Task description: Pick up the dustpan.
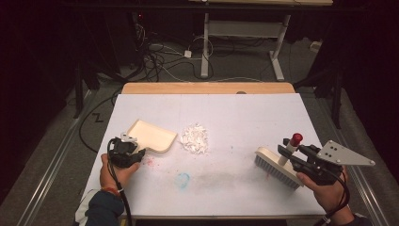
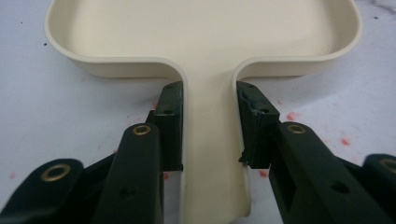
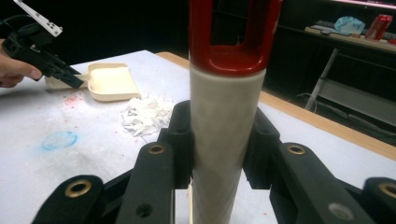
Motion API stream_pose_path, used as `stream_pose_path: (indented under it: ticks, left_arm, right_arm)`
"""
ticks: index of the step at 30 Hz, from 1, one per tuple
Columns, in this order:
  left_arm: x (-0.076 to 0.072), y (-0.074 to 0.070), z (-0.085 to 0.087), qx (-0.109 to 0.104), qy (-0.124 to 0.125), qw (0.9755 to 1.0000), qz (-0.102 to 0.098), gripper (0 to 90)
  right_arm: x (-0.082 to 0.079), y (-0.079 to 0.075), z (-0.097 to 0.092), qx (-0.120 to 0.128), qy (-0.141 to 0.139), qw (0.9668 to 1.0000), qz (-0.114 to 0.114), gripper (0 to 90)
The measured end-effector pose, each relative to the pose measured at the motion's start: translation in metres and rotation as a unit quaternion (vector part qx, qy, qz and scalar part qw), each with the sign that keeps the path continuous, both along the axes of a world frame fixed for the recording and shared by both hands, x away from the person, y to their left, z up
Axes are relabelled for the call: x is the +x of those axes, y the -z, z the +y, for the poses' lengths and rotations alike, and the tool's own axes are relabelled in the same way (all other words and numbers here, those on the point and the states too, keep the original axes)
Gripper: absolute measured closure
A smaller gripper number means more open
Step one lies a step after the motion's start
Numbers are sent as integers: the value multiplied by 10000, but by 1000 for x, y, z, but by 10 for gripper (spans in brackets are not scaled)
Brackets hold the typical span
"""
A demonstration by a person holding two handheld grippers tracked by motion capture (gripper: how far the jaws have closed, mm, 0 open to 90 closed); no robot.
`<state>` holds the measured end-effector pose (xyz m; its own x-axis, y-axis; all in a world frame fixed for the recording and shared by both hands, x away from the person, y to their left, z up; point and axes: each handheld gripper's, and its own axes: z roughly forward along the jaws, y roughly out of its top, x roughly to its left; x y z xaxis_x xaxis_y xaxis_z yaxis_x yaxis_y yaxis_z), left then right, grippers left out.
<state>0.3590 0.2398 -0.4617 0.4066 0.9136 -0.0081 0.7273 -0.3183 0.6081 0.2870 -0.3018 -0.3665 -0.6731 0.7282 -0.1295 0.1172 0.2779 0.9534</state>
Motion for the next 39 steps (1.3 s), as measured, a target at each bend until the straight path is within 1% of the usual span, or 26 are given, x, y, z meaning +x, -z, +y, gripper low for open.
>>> stream_pose_path:
  ticks: [1,2,4,5,6,7,9,10,13,15,17,19,23,24,25,26,29,30,32,39]
  left_arm:
    - [-2,-2,1,37,39,10000,-2,641]
    - [-5,-6,4,27,61,10000,-27,641]
    - [-10,-13,8,19,120,9999,-4,640]
    - [-14,-17,10,20,104,9999,-24,641]
    - [-19,-22,11,37,211,9998,2,641]
    - [-23,-25,11,57,333,9994,73,640]
    - [-32,-29,7,219,491,9985,86,640]
    - [-35,-30,4,254,605,9977,156,640]
    - [-40,-32,-3,314,896,9951,267,640]
    - [-41,-33,-9,355,1040,9934,326,639]
    - [-42,-33,-12,390,1169,9918,338,639]
    - [-43,-33,-17,432,1314,9896,383,639]
    - [-44,-32,-26,504,1512,9862,442,639]
    - [-45,-31,-30,553,1608,9842,485,639]
    - [-45,-31,-30,553,1608,9842,485,639]
    - [-45,-31,-32,543,1666,9833,495,639]
    - [-46,-31,-34,541,1656,9835,483,639]
    - [-45,-31,-34,566,1676,9831,478,639]
    - [-45,-30,-36,534,1679,9831,492,638]
    - [-44,-30,-36,558,1720,9823,491,638]
  right_arm:
    - [0,0,0,-13,-2,10000,-22,707]
    - [0,-1,-1,-21,1,10000,-45,707]
    - [0,-1,-1,-26,-1,10000,-46,707]
    - [0,0,-2,-3,15,10000,-49,707]
    - [0,0,-2,-3,15,10000,-49,707]
    - [0,0,-2,-12,5,10000,-54,707]
    - [0,0,-2,-7,24,10000,-45,707]
    - [1,1,-3,-16,40,10000,-35,707]
    - [3,2,-2,-15,55,10000,-39,707]
    - [3,3,-1,7,62,10000,-42,707]
    - [3,3,-1,14,69,10000,-39,707]
    - [4,5,0,-7,81,10000,-20,707]
    - [5,6,-1,19,99,9999,18,707]
    - [5,6,-1,15,106,9999,19,707]
    - [5,6,-1,17,109,9999,13,707]
    - [5,6,-1,22,124,9999,16,707]
    - [6,6,-1,25,126,9999,13,707]
    - [6,7,-1,23,126,9999,27,707]
    - [6,7,-1,34,122,9999,24,707]
    - [8,6,0,34,118,9999,22,707]
